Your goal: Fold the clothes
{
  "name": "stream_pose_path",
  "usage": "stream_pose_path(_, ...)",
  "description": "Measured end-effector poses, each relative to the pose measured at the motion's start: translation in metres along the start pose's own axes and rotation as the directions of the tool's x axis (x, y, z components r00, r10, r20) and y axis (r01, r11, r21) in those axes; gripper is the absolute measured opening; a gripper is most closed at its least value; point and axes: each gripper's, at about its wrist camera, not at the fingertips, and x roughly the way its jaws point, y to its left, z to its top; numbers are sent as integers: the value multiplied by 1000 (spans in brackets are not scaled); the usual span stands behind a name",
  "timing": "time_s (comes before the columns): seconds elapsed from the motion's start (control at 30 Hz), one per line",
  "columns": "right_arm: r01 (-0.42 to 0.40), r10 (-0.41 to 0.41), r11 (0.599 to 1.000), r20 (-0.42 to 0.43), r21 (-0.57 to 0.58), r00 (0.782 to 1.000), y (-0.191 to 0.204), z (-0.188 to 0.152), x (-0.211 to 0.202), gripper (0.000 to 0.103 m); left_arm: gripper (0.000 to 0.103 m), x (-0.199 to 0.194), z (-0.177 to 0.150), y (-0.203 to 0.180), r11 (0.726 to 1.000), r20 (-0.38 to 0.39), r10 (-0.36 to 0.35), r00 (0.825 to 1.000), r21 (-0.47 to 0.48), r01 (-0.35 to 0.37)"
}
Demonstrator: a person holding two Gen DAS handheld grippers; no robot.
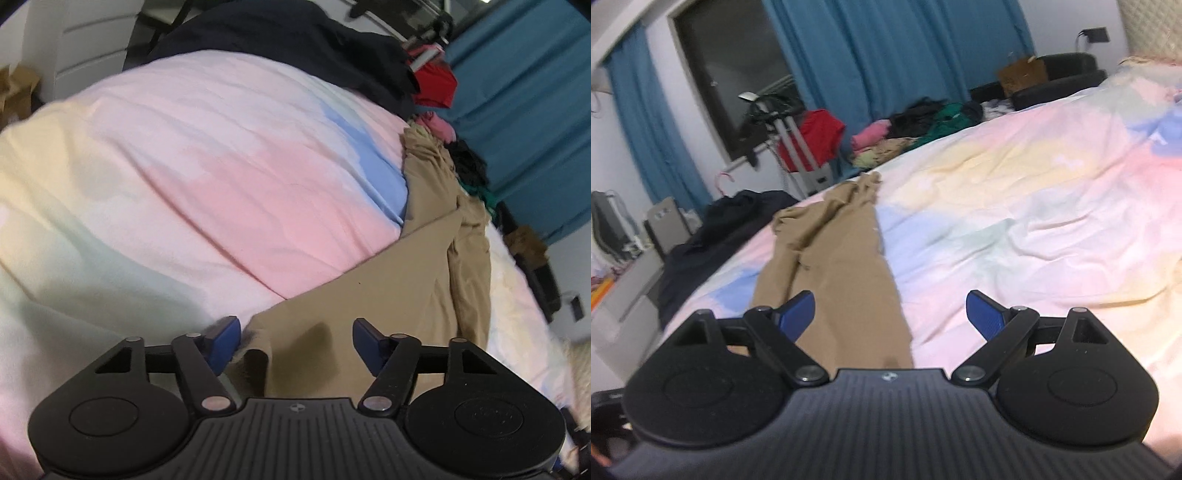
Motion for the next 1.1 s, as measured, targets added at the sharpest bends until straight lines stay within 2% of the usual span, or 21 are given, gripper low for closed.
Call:
stream_pose_path(0.17,58,-55,997,-53,54,997,31,-2,0,90,50,8,6,12,999,-15,-47,999,-10,47)
stream_pose_path(0.27,15,-6,990,-66,140,998,52,9,-7,90,44,14,13,20,996,-39,-83,996,-25,82)
stream_pose_path(0.33,14,-8,992,-47,122,999,60,18,-16,90,43,13,11,16,997,-45,-81,996,14,81)
stream_pose_path(0.43,46,-43,993,-32,105,999,51,23,-27,90,42,10,6,6,995,-53,-69,996,69,72)
stream_pose_path(0.5,45,-40,993,-54,107,998,37,20,-27,90,34,8,1,-1,993,-58,-59,997,97,65)
stream_pose_path(0.57,57,-51,996,-76,70,996,26,14,-25,90,16,7,-3,-6,991,-70,-51,996,121,59)
stream_pose_path(0.6,65,-60,997,-82,51,995,21,9,-25,90,13,5,-5,-9,990,-66,-44,997,131,53)
stream_pose_path(0.67,79,-75,996,-98,39,992,12,1,-24,90,5,-4,-9,-15,986,-31,-40,999,162,44)
stream_pose_path(0.77,19,-15,999,-92,46,996,5,0,-26,90,4,-23,-17,-27,973,40,-51,998,226,41)
stream_pose_path(0.83,6,-2,999,-90,49,996,-1,-1,-27,90,3,-44,-27,-48,941,123,-66,990,338,20)
stream_pose_path(0.9,-9,17,997,-107,79,994,-9,0,-24,90,3,-64,-46,-74,880,171,-102,980,475,8)
stream_pose_path(0.97,-16,27,996,-124,90,992,-13,0,-19,90,3,-79,-71,-102,778,178,-141,974,628,-2)
stream_pose_path(1.07,-33,45,996,-149,82,988,-15,-1,-13,90,3,-87,-110,-136,618,120,-205,971,785,34)
stream_pose_path(1.1,-36,50,996,-161,86,986,-16,-2,-11,90,3,-83,-120,-144,573,86,-202,976,818,47)
